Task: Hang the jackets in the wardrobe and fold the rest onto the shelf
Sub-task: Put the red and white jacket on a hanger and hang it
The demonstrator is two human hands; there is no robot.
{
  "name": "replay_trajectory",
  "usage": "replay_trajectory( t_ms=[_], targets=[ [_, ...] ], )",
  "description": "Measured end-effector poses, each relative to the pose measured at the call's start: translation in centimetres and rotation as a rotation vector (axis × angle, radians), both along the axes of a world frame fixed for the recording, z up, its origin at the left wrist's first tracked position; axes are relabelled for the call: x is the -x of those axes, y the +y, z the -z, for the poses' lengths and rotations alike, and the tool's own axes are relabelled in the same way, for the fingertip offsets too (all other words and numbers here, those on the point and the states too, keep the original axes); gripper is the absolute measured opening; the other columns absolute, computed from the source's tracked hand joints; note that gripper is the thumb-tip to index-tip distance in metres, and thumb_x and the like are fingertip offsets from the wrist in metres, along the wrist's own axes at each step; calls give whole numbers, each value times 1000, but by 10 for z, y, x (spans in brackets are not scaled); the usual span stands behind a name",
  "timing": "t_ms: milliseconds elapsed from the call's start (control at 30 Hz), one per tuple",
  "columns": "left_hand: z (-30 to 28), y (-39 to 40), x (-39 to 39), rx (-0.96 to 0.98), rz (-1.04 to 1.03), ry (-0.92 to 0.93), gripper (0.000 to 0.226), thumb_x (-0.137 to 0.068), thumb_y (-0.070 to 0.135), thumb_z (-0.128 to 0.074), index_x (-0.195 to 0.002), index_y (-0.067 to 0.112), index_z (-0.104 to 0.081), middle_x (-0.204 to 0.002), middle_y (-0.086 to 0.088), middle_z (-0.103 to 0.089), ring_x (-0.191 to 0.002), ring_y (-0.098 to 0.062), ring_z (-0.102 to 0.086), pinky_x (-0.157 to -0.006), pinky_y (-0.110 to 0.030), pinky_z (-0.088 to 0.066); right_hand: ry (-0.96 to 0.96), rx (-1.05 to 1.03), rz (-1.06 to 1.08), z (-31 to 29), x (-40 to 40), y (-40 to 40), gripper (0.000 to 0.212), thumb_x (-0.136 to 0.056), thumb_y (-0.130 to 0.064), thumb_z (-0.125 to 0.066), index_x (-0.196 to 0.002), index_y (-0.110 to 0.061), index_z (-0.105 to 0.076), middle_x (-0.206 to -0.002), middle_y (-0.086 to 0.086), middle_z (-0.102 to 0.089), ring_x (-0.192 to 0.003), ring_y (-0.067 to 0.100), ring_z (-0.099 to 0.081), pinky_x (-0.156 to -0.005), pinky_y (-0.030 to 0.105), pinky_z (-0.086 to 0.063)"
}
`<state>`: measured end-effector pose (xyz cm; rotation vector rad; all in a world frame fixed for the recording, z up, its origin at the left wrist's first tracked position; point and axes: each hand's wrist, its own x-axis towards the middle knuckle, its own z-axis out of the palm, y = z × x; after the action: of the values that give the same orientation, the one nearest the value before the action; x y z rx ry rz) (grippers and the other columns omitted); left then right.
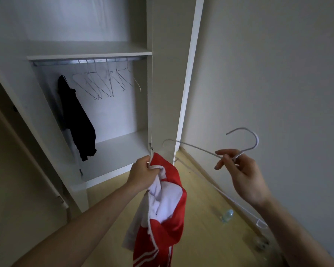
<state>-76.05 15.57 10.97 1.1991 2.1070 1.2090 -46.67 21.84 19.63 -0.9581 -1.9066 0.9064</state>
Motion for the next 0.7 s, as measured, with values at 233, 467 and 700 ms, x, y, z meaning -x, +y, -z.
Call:
replay_trajectory(
  t_ms=[233, 467, 700],
  targets=[
    [-6, 0, 23, 19, -48, -90, 13, -80, 17, -80, -91, 18, -73, -84, 6, -76, -84, -17, -71, -77, -37, -60, -13, 61, -13, -6, -5, -9, 24, -103, -45, -50, -96, -40, -72, -71, 0, -74, -69, 36, -54, -61, 29, -44],
    [-47, 2, 35, -120, -6, -87, 17, -74, 19, -85, -87, 26, -76, -78, 17, -75, -75, 1, -70, -58, -7, -46, -73, 62, 45, -10, 0, -6, 32, -108, -29, -51, -85, -27, -74, -62, 3, -67, -47, 6, -44, -48, 14, -37],
    [-83, 4, 13, -216, 88, 75, 25, -61, 16, -86, -67, 28, -65, -64, 20, -67, -60, 3, -62, -50, -6, -41, -157, -16, 18, 10, 49, -23, 27, -107, -31, -53, -85, -25, -69, -63, -6, -68, -51, 8, -58, -52, 21, -45]
  ],
)
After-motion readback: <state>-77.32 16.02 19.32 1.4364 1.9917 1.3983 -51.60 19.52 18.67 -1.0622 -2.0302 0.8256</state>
